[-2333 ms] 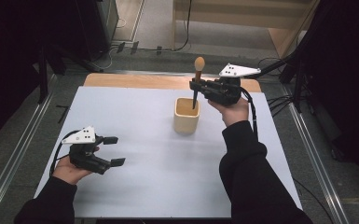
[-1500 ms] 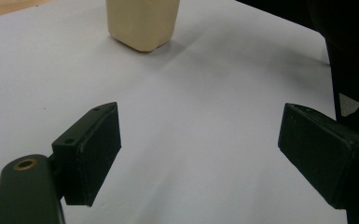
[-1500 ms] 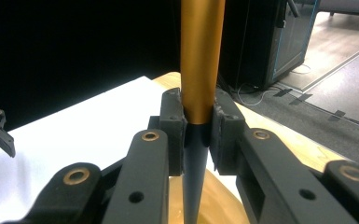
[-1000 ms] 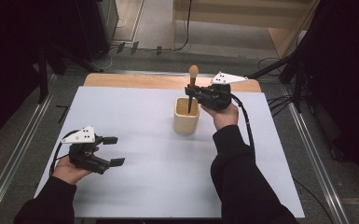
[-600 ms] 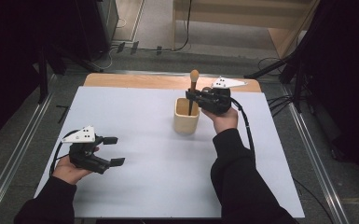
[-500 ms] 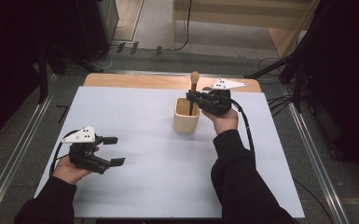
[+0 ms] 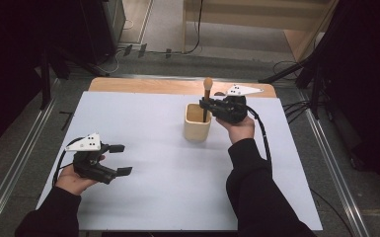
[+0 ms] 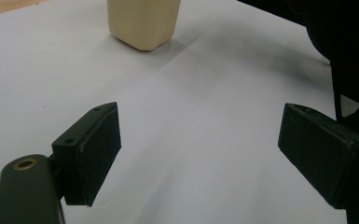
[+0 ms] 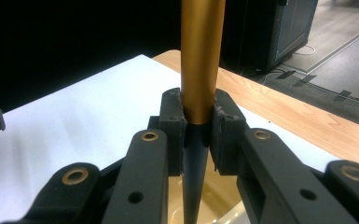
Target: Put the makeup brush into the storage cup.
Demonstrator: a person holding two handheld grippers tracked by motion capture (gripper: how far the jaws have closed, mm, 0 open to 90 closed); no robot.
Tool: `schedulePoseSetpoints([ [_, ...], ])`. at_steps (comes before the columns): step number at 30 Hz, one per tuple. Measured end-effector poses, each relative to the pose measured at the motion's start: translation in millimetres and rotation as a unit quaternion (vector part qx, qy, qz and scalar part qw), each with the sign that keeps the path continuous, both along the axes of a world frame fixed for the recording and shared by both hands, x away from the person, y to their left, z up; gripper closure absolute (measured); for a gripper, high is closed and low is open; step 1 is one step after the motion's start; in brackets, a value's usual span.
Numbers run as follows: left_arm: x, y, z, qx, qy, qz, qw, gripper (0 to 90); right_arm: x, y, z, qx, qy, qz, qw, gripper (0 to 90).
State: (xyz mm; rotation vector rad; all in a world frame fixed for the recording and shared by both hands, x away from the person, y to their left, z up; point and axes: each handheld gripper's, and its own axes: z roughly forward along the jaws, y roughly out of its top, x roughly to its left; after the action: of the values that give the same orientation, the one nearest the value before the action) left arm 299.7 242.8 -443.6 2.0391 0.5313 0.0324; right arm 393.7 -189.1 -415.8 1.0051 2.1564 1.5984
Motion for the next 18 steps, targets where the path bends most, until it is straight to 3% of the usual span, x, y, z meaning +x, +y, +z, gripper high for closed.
schedulePoseSetpoints([
  [7, 0.2, 0.4, -0.1, -0.001, 0.0, 0.001, 1.0, 14.1, 0.6, 3.0, -3.2, 0.0, -0.001, 0.005, 1.0, 74.9],
  [9, 0.2, 0.4, -0.2, 0.0, 0.0, 0.002, 1.0, 14.1, 0.6, 2.6, -3.8, 0.014, -0.003, 0.007, 0.9999, 58.3],
  [11, 0.3, 0.6, -0.3, 0.0, 0.001, 0.002, 1.0, 14.1, 2.4, 1.7, -4.3, 0.024, 0.01, 0.005, 0.9996, 40.9],
  [15, 0.1, 1.1, 0.0, 0.0, 0.0, 0.002, 1.0, 14.0, -1.7, -3.0, -4.6, 0.01, 0.011, -0.004, 0.9999, 27.4],
  [18, 0.0, 0.9, -0.4, 0.0, 0.001, 0.003, 1.0, 14.1, -6.5, -7.3, -6.6, 0.0, 0.016, -0.001, 0.9999, 25.1],
])
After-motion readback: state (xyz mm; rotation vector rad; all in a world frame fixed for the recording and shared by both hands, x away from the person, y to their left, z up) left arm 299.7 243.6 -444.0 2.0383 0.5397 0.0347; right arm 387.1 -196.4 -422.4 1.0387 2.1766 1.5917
